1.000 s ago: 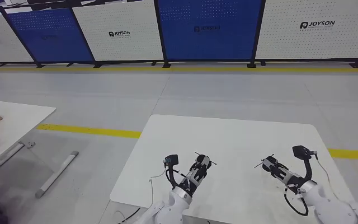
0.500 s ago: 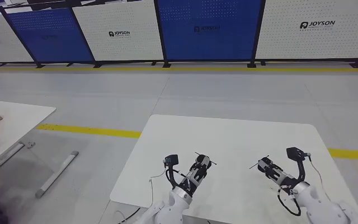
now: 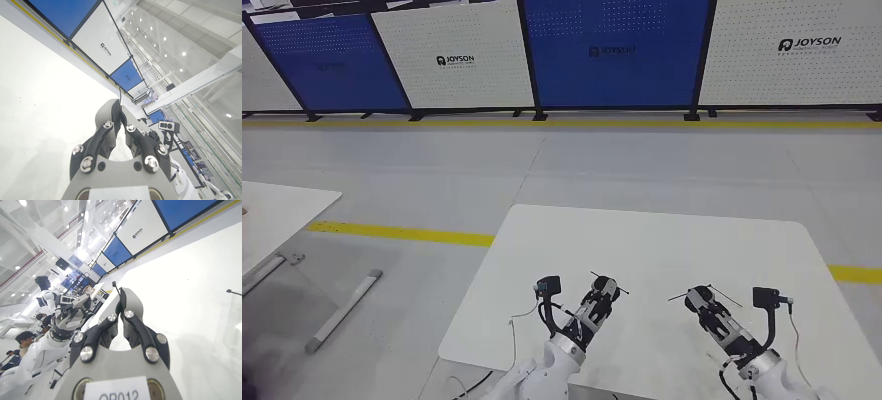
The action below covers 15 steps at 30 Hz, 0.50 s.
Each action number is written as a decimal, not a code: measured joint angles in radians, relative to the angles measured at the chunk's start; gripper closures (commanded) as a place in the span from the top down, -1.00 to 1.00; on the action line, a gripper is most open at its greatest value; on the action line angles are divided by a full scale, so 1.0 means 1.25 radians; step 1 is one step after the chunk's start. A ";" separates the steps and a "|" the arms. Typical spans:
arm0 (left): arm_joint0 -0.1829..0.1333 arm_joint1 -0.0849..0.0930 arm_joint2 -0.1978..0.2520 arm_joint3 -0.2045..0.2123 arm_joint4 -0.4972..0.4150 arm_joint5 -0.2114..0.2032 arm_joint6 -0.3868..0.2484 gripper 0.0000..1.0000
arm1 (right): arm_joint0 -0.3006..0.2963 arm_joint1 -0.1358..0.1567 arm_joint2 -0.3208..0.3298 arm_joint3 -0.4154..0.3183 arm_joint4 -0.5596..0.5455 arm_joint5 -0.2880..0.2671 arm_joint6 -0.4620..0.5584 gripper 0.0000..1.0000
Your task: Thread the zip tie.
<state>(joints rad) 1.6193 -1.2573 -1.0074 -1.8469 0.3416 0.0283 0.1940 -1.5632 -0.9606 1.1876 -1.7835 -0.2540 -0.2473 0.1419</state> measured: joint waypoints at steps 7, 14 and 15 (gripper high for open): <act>-0.003 -0.001 0.003 -0.002 0.006 0.001 0.000 -1.00 | 0.000 0.000 0.000 0.000 0.000 0.000 0.000 -1.00; -0.031 -0.010 0.054 -0.003 0.064 0.043 0.000 -1.00 | 0.000 0.000 0.000 0.000 0.000 0.000 0.000 -1.00; -0.038 -0.013 0.063 0.004 0.067 0.053 -0.001 -1.00 | 0.000 0.000 0.000 0.000 0.000 0.000 0.000 -1.00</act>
<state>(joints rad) 1.5716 -1.2737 -0.9290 -1.8421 0.4253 0.0946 0.1924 -1.5633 -0.9606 1.1876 -1.7836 -0.2543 -0.2472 0.1419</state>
